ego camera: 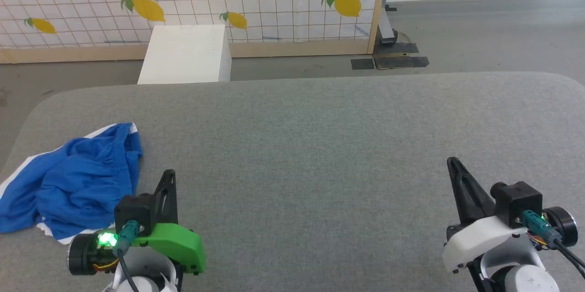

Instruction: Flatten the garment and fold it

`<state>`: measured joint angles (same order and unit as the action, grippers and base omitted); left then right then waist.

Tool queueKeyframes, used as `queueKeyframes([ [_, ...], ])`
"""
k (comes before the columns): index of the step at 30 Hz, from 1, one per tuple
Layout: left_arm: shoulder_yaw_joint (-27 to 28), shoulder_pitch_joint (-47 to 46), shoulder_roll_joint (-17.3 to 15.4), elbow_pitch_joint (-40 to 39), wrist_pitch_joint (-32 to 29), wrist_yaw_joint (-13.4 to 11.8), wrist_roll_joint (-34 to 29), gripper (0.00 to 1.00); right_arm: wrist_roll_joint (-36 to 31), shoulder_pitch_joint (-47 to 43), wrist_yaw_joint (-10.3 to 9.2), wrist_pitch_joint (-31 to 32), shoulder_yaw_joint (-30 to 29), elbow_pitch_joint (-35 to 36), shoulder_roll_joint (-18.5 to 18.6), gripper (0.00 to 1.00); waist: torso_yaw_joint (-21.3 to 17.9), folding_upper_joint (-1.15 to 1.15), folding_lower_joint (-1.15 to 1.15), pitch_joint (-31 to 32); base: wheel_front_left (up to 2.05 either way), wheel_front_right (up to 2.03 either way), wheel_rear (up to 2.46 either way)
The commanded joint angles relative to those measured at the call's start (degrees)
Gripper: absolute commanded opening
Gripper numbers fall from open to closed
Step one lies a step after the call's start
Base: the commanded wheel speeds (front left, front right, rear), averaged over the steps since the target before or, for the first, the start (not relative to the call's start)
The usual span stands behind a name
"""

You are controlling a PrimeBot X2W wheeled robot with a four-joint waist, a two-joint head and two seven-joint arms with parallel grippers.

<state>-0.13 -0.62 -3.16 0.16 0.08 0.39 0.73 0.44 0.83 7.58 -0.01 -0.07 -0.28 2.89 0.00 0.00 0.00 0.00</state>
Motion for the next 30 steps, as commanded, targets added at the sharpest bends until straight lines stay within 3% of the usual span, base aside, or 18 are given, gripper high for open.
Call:
queueKeyframes([
  [1,0.1,0.6,0.3,-0.2,-0.1,-0.4,-0.7,0.00,-0.4,-0.8,-0.09,0.0,0.1,0.3,0.0,0.00,0.0,0.00,0.00,0.0,0.00,0.00,0.00],
  [30,0.1,0.6,0.3,-0.2,-0.1,-0.4,-0.7,0.00,-0.4,-0.8,-0.09,0.0,0.1,0.3,0.0,0.00,0.0,0.00,0.00,0.0,0.00,0.00,0.00],
])
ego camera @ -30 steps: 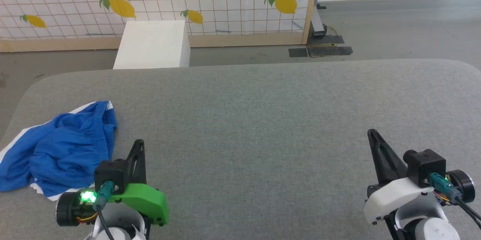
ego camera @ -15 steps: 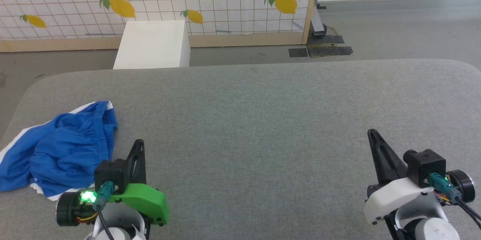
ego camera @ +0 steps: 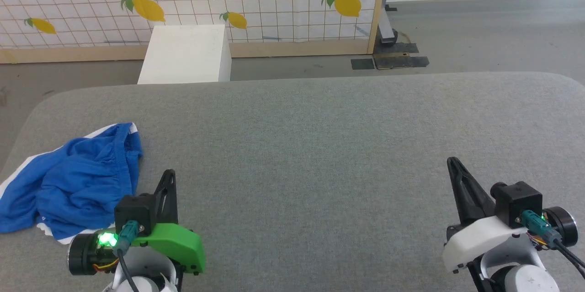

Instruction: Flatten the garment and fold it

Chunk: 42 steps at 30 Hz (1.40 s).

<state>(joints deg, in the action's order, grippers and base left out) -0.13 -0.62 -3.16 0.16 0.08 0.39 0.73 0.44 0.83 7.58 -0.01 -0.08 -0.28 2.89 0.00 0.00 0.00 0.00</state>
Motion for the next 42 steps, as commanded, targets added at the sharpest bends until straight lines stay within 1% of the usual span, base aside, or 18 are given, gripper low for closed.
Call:
queueKeyframes([
  [1,0.1,0.6,0.3,-0.2,-0.1,-0.4,-0.7,0.00,-0.4,-0.8,-0.09,0.0,0.1,0.3,0.0,0.00,0.0,0.00,0.00,0.0,0.00,0.00,0.00],
  [39,0.1,0.6,0.3,-0.2,-0.1,-0.4,-0.7,0.00,-0.4,-0.8,-0.09,0.0,0.1,0.3,0.0,0.00,0.0,0.00,0.00,0.0,0.00,0.00,0.00],
  [40,0.0,0.0,0.0,0.0,0.0,0.0,0.0,1.00,0.0,0.0,0.00,0.0,0.0,0.0,0.0,1.00,0.0,0.00,0.00,0.0,0.00,0.00,0.00],
  [41,0.0,0.0,0.0,0.0,0.0,0.0,0.1,1.00,0.0,0.0,0.00,0.0,0.0,-0.1,0.0,1.00,0.0,0.00,0.00,0.0,0.00,0.00,0.00],
  [42,-0.1,0.0,0.0,0.0,0.0,0.0,0.2,0.00,0.1,0.0,0.00,0.0,0.0,-0.1,0.0,0.00,0.0,0.00,0.00,0.0,0.00,0.00,0.00],
])
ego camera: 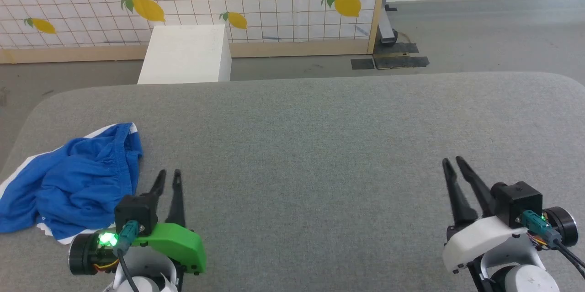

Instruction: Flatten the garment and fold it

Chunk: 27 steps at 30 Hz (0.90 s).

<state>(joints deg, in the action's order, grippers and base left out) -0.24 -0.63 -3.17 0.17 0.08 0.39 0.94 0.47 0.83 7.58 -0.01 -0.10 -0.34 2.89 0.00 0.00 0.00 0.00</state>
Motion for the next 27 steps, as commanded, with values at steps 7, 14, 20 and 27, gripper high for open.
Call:
queueKeyframes([
  [7,-0.3,0.0,0.0,0.5,0.7,-0.1,0.6,1.00,1.0,-0.4,0.00,-0.7,-0.2,-0.6,0.0,1.00,0.0,0.00,0.00,0.0,0.00,0.00,0.00],
  [14,-0.6,-0.1,0.0,1.0,1.5,-0.2,1.3,1.00,1.9,-0.7,-0.01,-1.5,-0.4,-1.3,0.0,1.00,0.1,0.00,0.00,-0.1,0.00,0.00,0.00],
  [20,-0.6,-0.1,0.0,1.3,2.2,-0.3,1.8,1.00,2.6,-0.9,-0.01,-2.3,-0.5,-1.9,0.0,1.00,0.6,0.00,0.00,-0.2,0.00,0.00,0.00],
  [27,-0.3,0.0,0.1,1.6,3.0,-0.5,2.5,1.00,3.2,-0.9,-0.02,-3.1,-0.3,-2.6,0.0,1.00,1.9,0.00,0.00,-0.3,0.00,0.00,0.00],
])
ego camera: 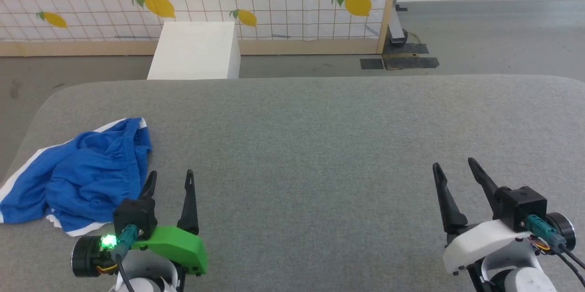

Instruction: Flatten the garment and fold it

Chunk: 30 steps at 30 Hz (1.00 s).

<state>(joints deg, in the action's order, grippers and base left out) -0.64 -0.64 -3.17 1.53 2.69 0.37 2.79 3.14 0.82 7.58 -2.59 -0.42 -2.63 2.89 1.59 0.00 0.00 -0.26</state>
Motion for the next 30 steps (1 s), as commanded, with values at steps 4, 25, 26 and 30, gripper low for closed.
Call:
queueKeyframes([
  [4,0.3,0.1,0.1,0.4,0.9,-0.7,1.0,1.00,0.8,-1.0,-0.02,-1.0,0.1,-0.6,0.0,1.00,1.5,0.00,0.00,-0.1,0.00,0.00,0.00],
  [25,0.8,0.9,0.1,1.2,3.4,-1.4,3.0,1.00,2.3,-1.2,-0.03,-3.4,1.2,-2.6,0.0,1.00,9.5,0.00,0.00,-0.5,0.00,0.00,0.00],
  [26,0.8,0.9,0.1,1.3,3.5,-1.5,3.1,1.00,2.4,-1.2,-0.04,-3.6,1.2,-2.7,0.0,1.00,9.9,0.00,0.00,-0.5,0.00,0.00,0.00],
  [30,1.0,1.1,0.1,1.4,4.0,-1.6,3.5,1.00,2.6,-1.3,-0.04,-4.0,1.4,-3.2,0.0,1.00,11.5,0.00,0.00,-0.5,0.00,0.00,0.00],
])
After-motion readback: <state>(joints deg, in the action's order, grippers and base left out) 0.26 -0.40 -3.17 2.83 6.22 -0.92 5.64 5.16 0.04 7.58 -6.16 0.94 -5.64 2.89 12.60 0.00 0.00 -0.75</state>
